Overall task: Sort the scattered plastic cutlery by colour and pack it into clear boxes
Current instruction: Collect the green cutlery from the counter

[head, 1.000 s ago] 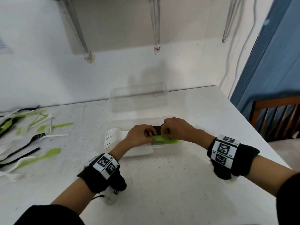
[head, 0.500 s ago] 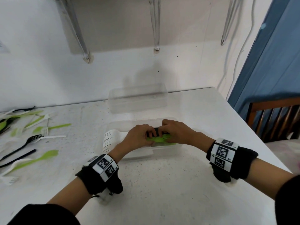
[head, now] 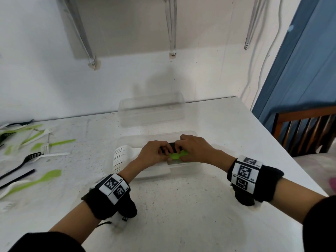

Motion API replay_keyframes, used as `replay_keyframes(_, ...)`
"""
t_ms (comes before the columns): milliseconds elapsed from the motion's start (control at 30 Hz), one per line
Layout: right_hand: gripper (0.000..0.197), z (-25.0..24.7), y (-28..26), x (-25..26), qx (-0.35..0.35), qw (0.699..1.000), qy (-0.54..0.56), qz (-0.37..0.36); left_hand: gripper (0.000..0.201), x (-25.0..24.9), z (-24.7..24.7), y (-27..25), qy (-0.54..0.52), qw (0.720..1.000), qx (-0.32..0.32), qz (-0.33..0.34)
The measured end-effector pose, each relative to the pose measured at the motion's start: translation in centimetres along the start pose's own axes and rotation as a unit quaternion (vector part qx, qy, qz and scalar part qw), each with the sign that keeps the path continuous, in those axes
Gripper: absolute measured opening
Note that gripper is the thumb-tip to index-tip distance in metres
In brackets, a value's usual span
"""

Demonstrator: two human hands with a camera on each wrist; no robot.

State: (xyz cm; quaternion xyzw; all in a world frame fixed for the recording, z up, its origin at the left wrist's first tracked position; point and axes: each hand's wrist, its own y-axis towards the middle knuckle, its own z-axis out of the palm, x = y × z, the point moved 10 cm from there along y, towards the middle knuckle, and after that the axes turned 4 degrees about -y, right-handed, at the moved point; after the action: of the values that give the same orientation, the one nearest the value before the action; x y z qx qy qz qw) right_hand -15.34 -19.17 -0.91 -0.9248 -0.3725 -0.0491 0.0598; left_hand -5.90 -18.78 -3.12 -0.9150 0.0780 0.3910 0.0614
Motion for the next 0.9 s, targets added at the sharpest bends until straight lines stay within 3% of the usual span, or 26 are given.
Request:
replay_keyframes(267, 0.018, 0.0, 0.2, -0.2, 0.016, 0.999, 0.041, 0.021, 0.019, -0.7, -0.6, -0.5, -0.018, 0.999, -0.014, 0.025)
replay_keyframes(400, 0.022, -0.9, 0.3, 0.5, 0.008, 0.997, 0.074, 0.012, 0.015, -0.8, -2.6, -1.6, -0.028, 0.996, -0.080, 0.028)
replay_keyframes(533, 0.023, -2.5, 0.5, 2.8, -0.043, 0.993, 0.107, -0.013, 0.015, -0.7, -5.4, -3.7, -0.051, 0.986, -0.158, 0.029)
replay_keyframes(700, 0.023, -4.9, 1.9, 8.3, -0.122, 0.969, 0.197, -0.083, 0.021, 0.5, -9.8, -8.8, -0.055, 0.962, -0.268, 0.015)
replay_keyframes(900, 0.028, -5.4, 4.5, 19.6, -0.117, 0.938, 0.250, -0.209, 0.021, 4.3, -15.0, -19.1, -0.020, 0.927, -0.372, -0.044)
